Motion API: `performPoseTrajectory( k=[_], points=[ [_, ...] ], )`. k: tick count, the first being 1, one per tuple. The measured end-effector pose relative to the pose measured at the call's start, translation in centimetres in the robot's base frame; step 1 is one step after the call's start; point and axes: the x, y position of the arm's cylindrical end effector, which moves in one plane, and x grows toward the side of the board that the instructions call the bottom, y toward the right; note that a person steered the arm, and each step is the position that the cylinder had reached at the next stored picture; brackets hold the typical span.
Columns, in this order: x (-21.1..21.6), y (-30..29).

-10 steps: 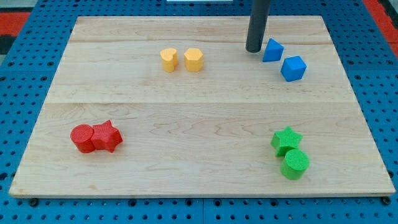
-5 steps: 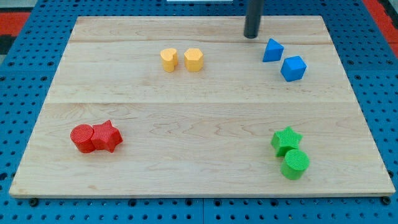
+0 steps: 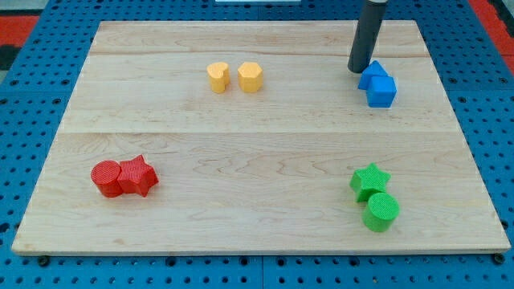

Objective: Push the blue blocks towards the center right of the board

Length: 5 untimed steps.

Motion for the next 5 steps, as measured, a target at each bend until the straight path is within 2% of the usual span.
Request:
performPoseTrajectory(
  k=[1,2,5],
  points=[
    [-1.9,0.0],
    [-1.9,0.9],
    [1.1,6.8]
  ],
)
